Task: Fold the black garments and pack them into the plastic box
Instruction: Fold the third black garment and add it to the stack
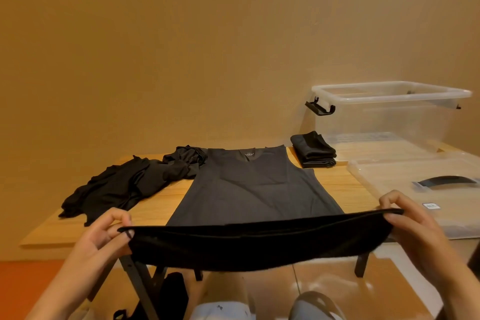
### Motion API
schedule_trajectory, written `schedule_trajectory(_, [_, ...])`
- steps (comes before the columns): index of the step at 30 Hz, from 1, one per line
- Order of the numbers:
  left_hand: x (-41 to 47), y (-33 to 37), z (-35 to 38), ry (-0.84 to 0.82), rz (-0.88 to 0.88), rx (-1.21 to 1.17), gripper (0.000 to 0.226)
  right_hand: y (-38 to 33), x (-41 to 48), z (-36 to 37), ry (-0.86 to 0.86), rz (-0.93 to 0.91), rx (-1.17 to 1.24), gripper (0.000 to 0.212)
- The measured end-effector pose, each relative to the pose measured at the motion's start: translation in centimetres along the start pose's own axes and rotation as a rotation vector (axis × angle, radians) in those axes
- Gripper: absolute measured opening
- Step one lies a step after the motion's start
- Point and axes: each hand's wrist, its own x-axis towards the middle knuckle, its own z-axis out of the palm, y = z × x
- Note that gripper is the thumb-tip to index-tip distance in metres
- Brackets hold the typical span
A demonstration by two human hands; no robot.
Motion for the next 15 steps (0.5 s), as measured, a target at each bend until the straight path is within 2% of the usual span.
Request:
schedule_trajectory(2, [0.2,0.1,0.2,-0.005,-0.015,0.012,0.075,-0.2,0.0,0.1,-0.020,0.002,0.029,0.011])
schedule_trajectory(7, [0.1,0.5,0.6,0.006,-0.002,0.057,0.072,-0.6,-0.4,-0.4,-0.048,0.019,0.013,0.004])
schedule_trajectory(12, [0.0,1.7,0.7,0.022,0.055,0.093,0.028,-2.1,-0.9,-0.7,-0.056,0.001,-0.033,0.003])
schedule_trajectory(15, [-0.1,2.6,0.2,0.020,0.111,0.106,0.048,-3.6,-1.3,-1.0,-0.064,0.016,-0.033,0.009])
